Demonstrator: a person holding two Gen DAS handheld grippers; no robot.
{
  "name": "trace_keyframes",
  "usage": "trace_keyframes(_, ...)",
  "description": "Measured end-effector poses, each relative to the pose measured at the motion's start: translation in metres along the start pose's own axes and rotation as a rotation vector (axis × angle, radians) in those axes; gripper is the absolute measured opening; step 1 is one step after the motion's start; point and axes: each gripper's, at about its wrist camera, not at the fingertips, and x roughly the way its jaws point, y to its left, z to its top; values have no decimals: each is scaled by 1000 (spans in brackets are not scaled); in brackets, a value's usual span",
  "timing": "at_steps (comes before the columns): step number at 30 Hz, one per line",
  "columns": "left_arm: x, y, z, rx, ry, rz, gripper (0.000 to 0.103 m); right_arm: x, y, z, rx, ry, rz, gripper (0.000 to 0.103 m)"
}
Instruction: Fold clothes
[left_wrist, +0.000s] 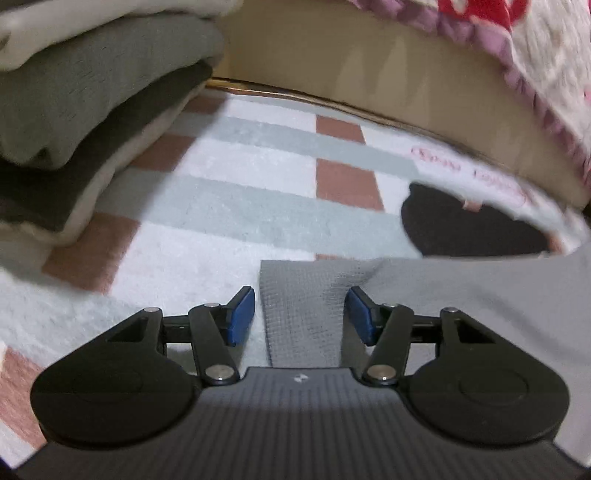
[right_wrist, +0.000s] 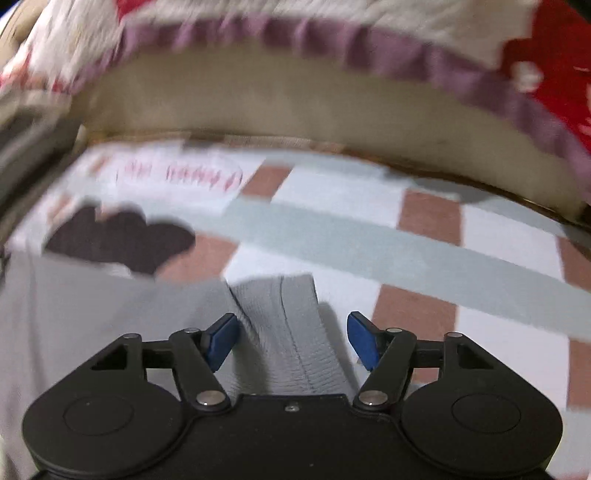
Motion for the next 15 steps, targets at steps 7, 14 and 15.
trace_keyframes(7, 5, 22, 10, -121, 37, -160, 66, 25, -15, -16, 101, -93, 58, 78)
trace_keyframes(14, 6, 9, 10, -130, 63, -143, 7, 27, 10, -31, 119, -180, 77, 16)
trace_keyframes(15, 3, 3, 10, -110, 49, -116, 6, 27, 14, -31, 120, -178, 64, 15)
